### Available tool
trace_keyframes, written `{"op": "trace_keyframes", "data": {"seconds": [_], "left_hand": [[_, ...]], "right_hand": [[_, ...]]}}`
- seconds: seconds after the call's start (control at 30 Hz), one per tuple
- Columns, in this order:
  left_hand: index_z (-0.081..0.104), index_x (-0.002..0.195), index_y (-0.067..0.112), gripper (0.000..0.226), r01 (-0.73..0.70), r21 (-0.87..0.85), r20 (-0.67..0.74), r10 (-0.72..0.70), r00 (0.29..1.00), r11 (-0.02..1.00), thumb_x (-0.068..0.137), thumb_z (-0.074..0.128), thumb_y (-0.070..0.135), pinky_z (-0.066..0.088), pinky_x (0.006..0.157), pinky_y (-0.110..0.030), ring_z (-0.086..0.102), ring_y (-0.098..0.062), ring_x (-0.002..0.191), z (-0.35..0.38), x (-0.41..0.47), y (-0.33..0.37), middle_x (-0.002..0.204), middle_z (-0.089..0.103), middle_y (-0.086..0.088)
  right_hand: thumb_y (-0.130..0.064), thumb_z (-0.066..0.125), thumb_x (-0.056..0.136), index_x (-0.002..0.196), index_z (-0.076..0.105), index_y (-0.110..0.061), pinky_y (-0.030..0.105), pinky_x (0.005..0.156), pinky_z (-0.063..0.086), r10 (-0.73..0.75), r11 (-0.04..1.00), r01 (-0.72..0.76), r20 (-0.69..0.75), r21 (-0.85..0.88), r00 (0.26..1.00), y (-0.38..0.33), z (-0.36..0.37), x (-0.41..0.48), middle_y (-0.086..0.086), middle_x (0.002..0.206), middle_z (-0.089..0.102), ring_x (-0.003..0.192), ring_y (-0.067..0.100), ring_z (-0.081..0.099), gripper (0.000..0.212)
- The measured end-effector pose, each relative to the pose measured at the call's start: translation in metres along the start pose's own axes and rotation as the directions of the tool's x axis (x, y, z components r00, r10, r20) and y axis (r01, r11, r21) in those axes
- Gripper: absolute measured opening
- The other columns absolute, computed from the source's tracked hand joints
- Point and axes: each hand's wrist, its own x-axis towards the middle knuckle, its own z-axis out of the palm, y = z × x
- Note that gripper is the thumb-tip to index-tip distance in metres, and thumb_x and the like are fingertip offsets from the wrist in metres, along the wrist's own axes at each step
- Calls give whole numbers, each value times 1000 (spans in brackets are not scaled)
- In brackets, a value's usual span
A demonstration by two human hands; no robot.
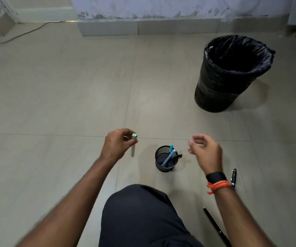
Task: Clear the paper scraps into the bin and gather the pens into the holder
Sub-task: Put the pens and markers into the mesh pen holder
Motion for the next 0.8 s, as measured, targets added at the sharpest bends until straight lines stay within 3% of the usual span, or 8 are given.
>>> {"op": "trace_keyframes", "data": {"seconds": [0.07, 0.13, 0.3, 0.43, 0.53, 0.67, 0.8], "left_hand": [[76, 91, 19, 19, -50, -27, 28, 51, 998, 998, 73, 82, 22, 56, 75, -21, 70, 0, 75, -9, -1, 16, 81, 76, 8], [77, 92, 17, 21, -117, -34, 61, 119, 991, 993, 72, 83, 22, 58, 76, -24, 71, 0, 75, -13, -2, 30, 81, 76, 8], [76, 91, 15, 19, -219, -178, 105, 239, 965, 960, 73, 83, 17, 60, 76, -28, 72, -1, 74, -3, -8, 56, 79, 76, 8], [75, 94, 19, 17, -269, -120, 173, 287, 942, 956, 78, 79, 19, 58, 78, -23, 70, 6, 76, 21, -15, 56, 82, 76, 11], [74, 99, 21, 18, -282, -38, 203, 284, 937, 959, 81, 76, 22, 57, 79, -24, 70, 3, 79, 37, -19, 46, 88, 76, 11], [73, 106, 20, 24, -265, 28, 200, 254, 946, 964, 82, 74, 23, 55, 81, -23, 71, -4, 84, 55, -20, 37, 94, 76, 7], [64, 125, 20, 46, -137, -11, 140, 137, 981, 991, 82, 75, 31, 55, 89, -31, 72, -11, 93, 68, -18, 18, 110, 73, 1]], "right_hand": [[-1, 68, 84, 89, 64, -10, 28, 57, 59, 60, 997, -55, -95, 56, 994, 15, -23, 2, 13, 78, 67, 52, 20, 65, 11], [0, 67, 84, 82, 63, -14, 34, 62, 58, 128, 991, -121, -162, 49, 979, 33, -42, 0, 13, 75, 66, 53, 23, 65, 15], [-2, 67, 84, 75, 61, -20, 36, 62, 58, 219, 973, -228, -189, -29, 957, 64, -56, -15, 13, 74, 66, 56, 29, 64, 21], [-8, 69, 78, 77, 62, -20, 40, 64, 58, 293, 939, -331, -289, -93, 911, 84, -62, -23, 10, 79, 70, 57, 28, 66, 14], [-13, 72, 73, 81, 62, -19, 39, 77, 55, 274, 885, -386, -381, -260, 883, 100, -76, -26, -4, 72, 67, 76, 29, 68, 14], [-19, 79, 71, 93, 63, -10, 36, 83, 48, 315, 810, -480, -441, -336, 840, 110, -101, -29, 7, 86, 71, 95, 31, 66, 28], [-27, 82, 69, 96, 65, -10, 35, 83, 49, 405, 690, -539, -360, -483, 840, 124, -109, -23, 15, 101, 71, 100, 35, 64, 36]]}}
